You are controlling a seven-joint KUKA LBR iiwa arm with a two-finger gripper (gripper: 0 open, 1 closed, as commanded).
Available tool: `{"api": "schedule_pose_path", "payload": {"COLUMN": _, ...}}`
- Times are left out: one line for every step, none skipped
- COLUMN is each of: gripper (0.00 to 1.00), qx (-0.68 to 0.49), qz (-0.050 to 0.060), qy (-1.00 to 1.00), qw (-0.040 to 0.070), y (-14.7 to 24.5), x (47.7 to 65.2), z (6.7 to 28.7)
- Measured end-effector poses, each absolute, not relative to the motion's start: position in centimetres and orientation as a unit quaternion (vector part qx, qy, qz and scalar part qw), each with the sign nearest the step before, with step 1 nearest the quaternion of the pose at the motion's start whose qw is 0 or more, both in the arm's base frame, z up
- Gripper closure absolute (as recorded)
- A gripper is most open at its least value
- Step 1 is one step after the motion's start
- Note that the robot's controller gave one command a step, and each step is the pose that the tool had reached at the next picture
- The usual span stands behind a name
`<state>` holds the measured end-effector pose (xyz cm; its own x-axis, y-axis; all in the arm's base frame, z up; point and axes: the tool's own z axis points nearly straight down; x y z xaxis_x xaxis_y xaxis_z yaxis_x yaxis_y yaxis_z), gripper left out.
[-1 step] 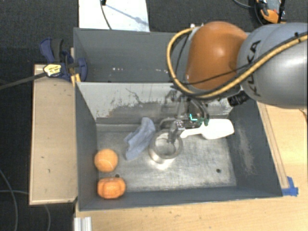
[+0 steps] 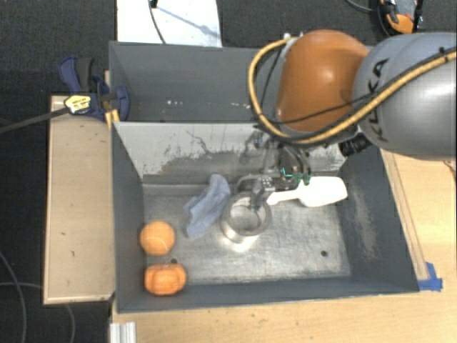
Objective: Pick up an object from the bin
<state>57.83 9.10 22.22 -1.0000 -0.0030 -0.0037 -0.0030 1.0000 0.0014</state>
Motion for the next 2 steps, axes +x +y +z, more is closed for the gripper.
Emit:
{"api": "schedule_pose_path", "payload": {"gripper": 0.0, "qx": 0.008, "qz": 0.001, "qy": 1.0, "qw": 0.005, "y": 8.3, "x": 57.9, "z": 17.7}}
{"api": "schedule_pose_path", "payload": {"gripper": 0.0, "qx": -0.036, "qz": 0.0, "qy": 0.999, "qw": 0.003, "y": 7.4, "x": 57.3, "z": 12.0}}
